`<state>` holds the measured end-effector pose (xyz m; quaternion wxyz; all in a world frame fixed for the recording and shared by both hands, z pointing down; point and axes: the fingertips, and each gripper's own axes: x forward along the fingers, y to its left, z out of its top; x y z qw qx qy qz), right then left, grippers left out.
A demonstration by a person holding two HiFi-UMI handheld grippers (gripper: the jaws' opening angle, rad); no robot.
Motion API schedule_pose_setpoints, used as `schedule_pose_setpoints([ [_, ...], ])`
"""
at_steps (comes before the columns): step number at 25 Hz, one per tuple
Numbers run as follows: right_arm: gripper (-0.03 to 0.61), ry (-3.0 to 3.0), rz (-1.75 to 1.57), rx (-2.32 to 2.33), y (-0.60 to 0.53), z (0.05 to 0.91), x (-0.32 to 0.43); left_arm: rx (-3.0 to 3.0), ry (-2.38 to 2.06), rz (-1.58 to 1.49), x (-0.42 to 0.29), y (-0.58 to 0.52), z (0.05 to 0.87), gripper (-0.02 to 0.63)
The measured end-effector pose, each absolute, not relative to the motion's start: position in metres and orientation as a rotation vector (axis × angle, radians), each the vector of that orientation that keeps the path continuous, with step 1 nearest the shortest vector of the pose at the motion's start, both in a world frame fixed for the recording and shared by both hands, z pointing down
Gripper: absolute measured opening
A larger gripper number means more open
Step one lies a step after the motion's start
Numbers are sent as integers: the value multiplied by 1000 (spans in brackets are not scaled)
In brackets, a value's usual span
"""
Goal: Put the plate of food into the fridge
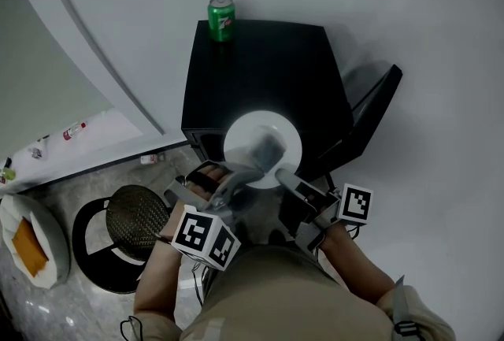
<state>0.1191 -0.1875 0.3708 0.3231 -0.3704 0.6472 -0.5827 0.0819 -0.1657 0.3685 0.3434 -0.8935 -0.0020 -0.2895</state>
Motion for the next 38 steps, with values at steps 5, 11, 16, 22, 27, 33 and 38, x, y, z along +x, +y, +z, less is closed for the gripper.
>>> schedule_pose_setpoints([
  [5,34,1662,-1535,-970,-181,374,111,-2310,-16,-731,74,-159,370,100],
  [11,32,1654,-1534,-995,-168,377,99,-2308,-23,-707,61,-147,373,100],
  [16,31,1653,-1543,-1015,-168,385,97,-2310,-14,-697,58,-147,379,100],
  [22,31,1661,-1553,-984,-161,385,98,-2300,11,-709,60,-139,379,100],
  [27,31,1682,-1570,-964,-154,387,105,-2315,44,-742,67,-130,381,100],
  [33,31,1680,-1610,-946,-139,395,118,-2342,83,-790,81,-115,388,100],
  [38,31,1670,-1637,-936,-124,403,126,-2370,112,-827,89,-101,394,100],
])
